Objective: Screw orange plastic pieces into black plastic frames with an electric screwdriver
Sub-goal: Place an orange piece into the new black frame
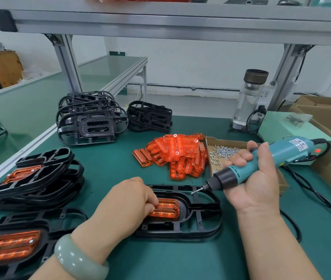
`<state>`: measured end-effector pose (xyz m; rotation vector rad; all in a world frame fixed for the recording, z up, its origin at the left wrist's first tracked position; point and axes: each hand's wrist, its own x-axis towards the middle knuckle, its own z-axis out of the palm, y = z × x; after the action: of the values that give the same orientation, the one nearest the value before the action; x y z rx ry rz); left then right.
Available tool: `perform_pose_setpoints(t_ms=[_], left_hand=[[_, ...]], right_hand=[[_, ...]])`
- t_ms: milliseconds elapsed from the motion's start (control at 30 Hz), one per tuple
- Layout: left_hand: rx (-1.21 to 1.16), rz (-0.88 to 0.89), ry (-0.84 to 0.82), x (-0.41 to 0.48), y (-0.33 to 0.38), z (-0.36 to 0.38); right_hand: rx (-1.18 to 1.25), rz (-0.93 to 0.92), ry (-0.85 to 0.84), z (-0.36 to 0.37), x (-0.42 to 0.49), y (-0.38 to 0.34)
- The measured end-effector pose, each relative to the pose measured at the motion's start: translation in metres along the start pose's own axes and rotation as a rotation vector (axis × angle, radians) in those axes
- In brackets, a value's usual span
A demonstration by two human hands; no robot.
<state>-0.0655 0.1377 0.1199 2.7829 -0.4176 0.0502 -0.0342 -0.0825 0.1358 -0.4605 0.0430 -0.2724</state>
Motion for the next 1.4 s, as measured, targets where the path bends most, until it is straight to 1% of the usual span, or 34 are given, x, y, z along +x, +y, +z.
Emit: perform_pose_setpoints(t_ms=[233,567,667,767,833,867,967,1067,1233,1300,1400], left_hand=[[0.042,-0.048,-0.036,0.000,0.004,0.006],[0.018,-0.047,-0.056,0.007,0.013,0.005],[0.025,-0.013,0.019,0.017,0.018,-0.006],[-0.113,0.047,0.105,0.042,0.036,-0.015],[-0.191,0.112,0.122,0.064,0.052,-0.015],[-0.195,0.156,0.113,0.075,0.060,-0.014],[-0.096,0.290,0.030,0.107,0.082,-0.003],[0.057,0.387,-0.075,0.132,0.099,0.010],[0.307,0.374,-0.231,0.146,0.122,0.022],[0.326,0.368,-0.219,0.148,0.125,0.021],[0.315,0.382,-0.151,0.148,0.123,0.023]], right_hand=[[0.001,-0.003,-0.006,-0.001,0.001,0.000],[0.030,-0.017,-0.005,-0.001,0.002,-0.005],[0.033,-0.033,0.008,-0.002,0.004,-0.011],[-0.011,-0.051,0.025,-0.003,0.006,-0.018],[-0.040,-0.059,0.027,-0.006,0.008,-0.023],[-0.039,-0.058,0.021,-0.007,0.009,-0.025],[-0.002,-0.037,-0.001,-0.009,0.010,-0.028],[0.023,-0.034,-0.014,-0.009,0.011,-0.029],[0.061,-0.027,-0.006,-0.006,0.011,-0.029],[0.070,-0.026,-0.003,-0.006,0.010,-0.029],[0.070,-0.029,0.004,-0.006,0.011,-0.029]])
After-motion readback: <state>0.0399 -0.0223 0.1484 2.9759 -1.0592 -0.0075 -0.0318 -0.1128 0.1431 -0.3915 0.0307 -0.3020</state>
